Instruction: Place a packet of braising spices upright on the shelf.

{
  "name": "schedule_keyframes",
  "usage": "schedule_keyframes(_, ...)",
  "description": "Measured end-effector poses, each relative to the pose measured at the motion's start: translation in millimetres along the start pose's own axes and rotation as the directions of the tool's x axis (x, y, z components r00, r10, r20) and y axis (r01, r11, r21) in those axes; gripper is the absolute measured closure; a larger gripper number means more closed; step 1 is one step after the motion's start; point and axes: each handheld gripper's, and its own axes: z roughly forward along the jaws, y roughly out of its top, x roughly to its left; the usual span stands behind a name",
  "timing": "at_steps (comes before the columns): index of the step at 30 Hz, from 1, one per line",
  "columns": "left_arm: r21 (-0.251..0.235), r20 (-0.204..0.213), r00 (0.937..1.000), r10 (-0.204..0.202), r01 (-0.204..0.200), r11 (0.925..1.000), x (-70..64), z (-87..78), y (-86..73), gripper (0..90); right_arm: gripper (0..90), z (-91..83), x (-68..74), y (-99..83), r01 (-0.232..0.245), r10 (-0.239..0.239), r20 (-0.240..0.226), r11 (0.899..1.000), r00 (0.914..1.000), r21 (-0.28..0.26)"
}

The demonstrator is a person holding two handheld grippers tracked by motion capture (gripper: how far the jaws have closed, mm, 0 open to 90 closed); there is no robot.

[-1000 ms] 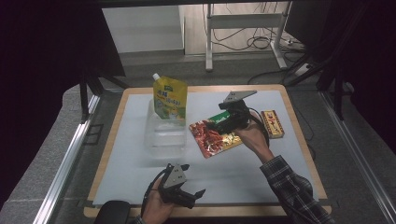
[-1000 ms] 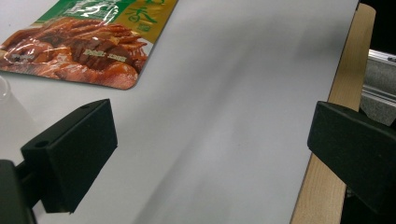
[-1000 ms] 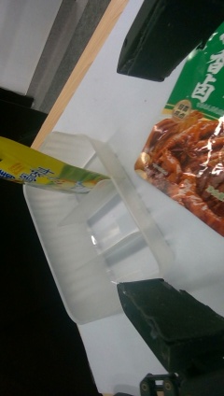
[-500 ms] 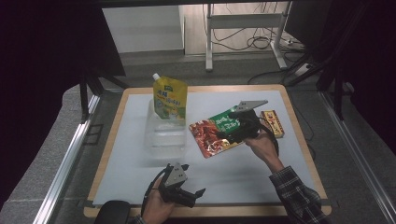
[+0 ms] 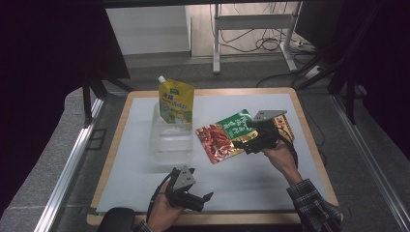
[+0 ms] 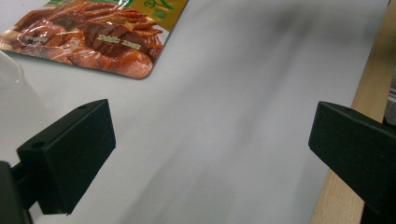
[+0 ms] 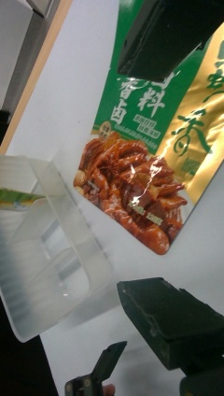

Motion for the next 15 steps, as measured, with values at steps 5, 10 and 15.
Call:
schedule_keyframes(5,-0.023,0.008,0.9998,-0.019,0.019,0.9996,2.8,-0.5,3.6,1.2,0.0,-6.5,-2.0,-6.2,-0.013,0.014,0.022,1.0,0.9997,-0.005)
schedule_keyframes(10,-0.02,-0.003,0.9995,-0.03,0.03,0.9993,4.8,1.4,7.1,5.9,0.2,-11.3,-5.1,-15.1,-0.024,0.024,0.041,1.0,0.9989,0.0)
schedule_keyframes(15,-0.03,-0.003,0.9994,-0.035,0.035,0.9989,8.3,3.7,11.7,13.0,0.4,-15.3,-8.0,-25.0,-0.038,0.037,0.058,0.999,0.9976,0.016)
